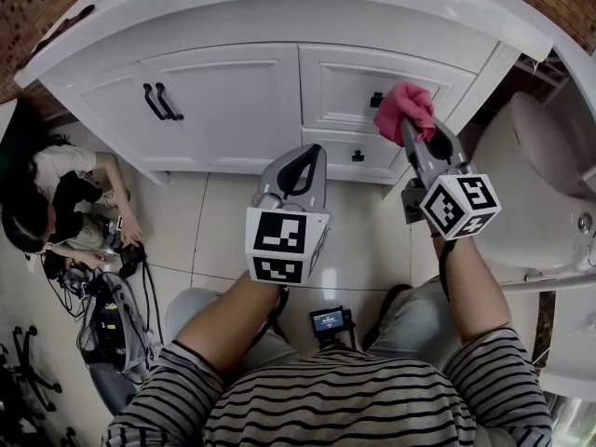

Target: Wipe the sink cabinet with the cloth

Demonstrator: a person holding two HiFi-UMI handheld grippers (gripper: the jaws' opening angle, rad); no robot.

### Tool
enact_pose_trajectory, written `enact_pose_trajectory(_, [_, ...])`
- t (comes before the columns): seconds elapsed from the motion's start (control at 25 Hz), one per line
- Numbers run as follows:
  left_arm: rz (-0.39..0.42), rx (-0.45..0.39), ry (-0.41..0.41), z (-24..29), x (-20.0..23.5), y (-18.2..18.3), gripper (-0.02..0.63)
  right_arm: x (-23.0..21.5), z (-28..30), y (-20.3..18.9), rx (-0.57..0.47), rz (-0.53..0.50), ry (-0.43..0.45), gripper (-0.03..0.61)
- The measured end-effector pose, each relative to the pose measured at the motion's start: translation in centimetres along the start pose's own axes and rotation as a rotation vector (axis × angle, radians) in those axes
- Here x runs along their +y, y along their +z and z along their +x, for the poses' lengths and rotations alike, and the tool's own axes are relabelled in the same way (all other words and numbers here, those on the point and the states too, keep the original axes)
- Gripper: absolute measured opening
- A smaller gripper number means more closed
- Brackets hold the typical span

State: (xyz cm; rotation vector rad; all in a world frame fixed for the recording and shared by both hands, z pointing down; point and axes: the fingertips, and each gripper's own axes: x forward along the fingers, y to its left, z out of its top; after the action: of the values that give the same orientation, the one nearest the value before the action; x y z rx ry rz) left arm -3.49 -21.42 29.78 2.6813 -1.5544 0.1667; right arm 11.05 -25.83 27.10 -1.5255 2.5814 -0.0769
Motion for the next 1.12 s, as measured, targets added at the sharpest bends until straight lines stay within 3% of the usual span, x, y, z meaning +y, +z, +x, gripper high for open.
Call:
enact_pose_trajectory(0.2, [-0.017, -0.057, 0.110, -1.2, 3.5, 1.7, 0.000, 7.9, 7.0, -7.0, 0.123, 0.008, 0.167, 0.077])
enact_pose_trajectory(0.36, [-0.040, -0.052, 0.115, -1.3, 4.2, 1.8, 0.000, 9.6, 10.5, -9.9, 0.186, 0.002, 0.166, 0.077])
enact_pose_trajectory(0.6, [-0.038, -0.040, 0.078, -0.9, 3.4, 1.3, 0.000, 5.5, 9.3, -10.9, 0.221, -0.071, 0.072, 0.078])
enact_pose_trajectory(0.72, [-0.040, -0.031, 0.072, -0.7, 3.0, 1.1, 0.000, 1.7, 7.1, -11.1, 0.219, -0.027, -0.009, 0.078])
enact_pose_trajectory(1.12, [-0.021, -0.014, 0.033, 0.0, 0.4, 0.6, 0.000, -9.5, -1.3, -9.4, 0.218, -0.016, -0.251, 0.082])
